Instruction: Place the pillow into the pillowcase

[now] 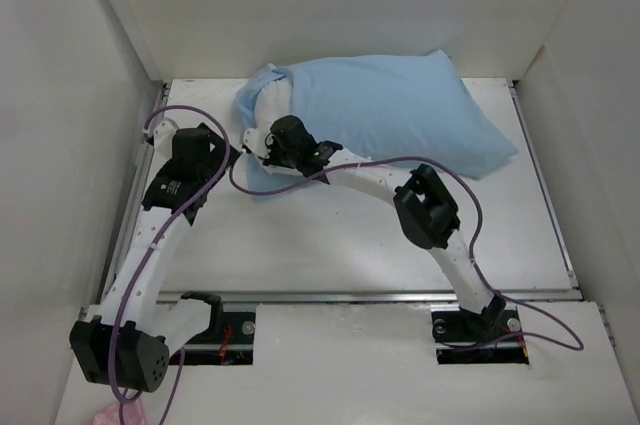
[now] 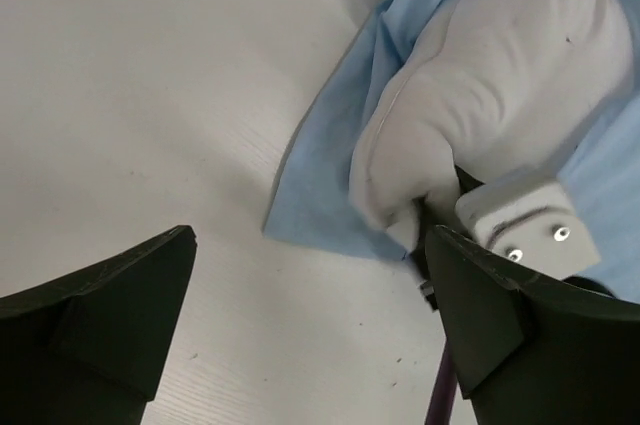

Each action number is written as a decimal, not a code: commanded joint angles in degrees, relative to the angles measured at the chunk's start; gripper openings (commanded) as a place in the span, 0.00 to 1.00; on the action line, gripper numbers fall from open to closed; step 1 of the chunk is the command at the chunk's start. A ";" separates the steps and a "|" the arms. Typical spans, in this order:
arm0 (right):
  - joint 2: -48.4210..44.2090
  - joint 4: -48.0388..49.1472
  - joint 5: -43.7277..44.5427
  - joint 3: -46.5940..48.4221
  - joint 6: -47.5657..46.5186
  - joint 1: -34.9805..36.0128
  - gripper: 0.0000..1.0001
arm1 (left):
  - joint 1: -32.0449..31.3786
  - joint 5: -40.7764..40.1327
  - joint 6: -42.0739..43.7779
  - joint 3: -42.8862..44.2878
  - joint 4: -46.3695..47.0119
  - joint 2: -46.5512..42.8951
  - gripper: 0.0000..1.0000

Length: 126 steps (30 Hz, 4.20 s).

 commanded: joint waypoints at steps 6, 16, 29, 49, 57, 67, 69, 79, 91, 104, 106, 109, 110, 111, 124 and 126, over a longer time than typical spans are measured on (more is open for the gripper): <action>-11.14 10.77 3.46 -2.93 19.46 -1.39 0.00 | 0.22 6.23 3.58 -5.32 4.66 -1.70 1.00; -27.46 9.66 -12.61 -8.48 40.66 -10.79 0.00 | -6.80 13.98 3.41 -10.08 23.45 6.12 0.64; -31.15 9.21 -19.12 -8.48 49.02 -11.33 0.00 | -9.89 13.19 -10.90 -12.27 43.51 16.22 0.56; -31.68 9.22 -19.92 -3.30 52.28 -11.33 0.00 | -11.91 13.46 -14.52 -9.45 55.72 28.72 0.40; -31.68 9.22 -21.76 -3.30 52.81 -11.33 0.00 | -11.91 8.89 -16.63 -12.45 59.87 27.04 0.49; -33.44 9.22 -25.37 -5.14 54.39 -11.33 0.00 | -11.91 3.35 -21.46 -15.79 68.49 26.52 0.52; -33.44 9.22 -25.37 -5.67 54.39 -11.33 0.00 | -11.91 3.35 -21.46 -16.32 69.27 26.51 0.53; -34.58 8.69 -24.67 -6.73 54.39 -11.33 0.00 | -12.43 5.11 -16.89 -21.22 67.69 16.42 0.53; -35.10 9.31 -27.48 -7.43 54.92 -11.33 0.00 | -13.05 3.52 -14.17 -12.38 58.30 22.89 0.54; -38.45 8.61 -32.67 -9.10 56.06 -10.80 0.00 | -13.58 2.81 -15.05 -4.55 60.57 33.72 0.50; -38.45 8.60 -30.23 -9.71 56.06 -10.80 0.00 | -13.58 4.13 -13.39 -3.40 60.57 35.21 0.40; -37.31 6.41 -24.87 -9.19 53.78 -10.28 0.00 | -13.58 6.69 -11.62 -1.03 56.55 35.22 0.00; -35.74 5.71 -23.28 -9.19 52.73 -10.27 0.00 | -13.58 6.69 -9.88 -0.50 53.57 35.22 0.00; -34.94 5.09 -21.44 -9.19 52.02 -9.58 0.00 | -13.58 6.69 -8.90 -1.11 52.84 33.91 0.00; -15.17 0.52 23.58 -8.04 47.97 -3.77 0.00 | -14.63 -7.46 -4.59 -17.46 30.90 -3.33 0.00; -14.55 -0.01 24.11 -8.83 48.50 -3.24 0.00 | -14.63 -9.74 -4.59 -17.46 28.42 -5.56 0.00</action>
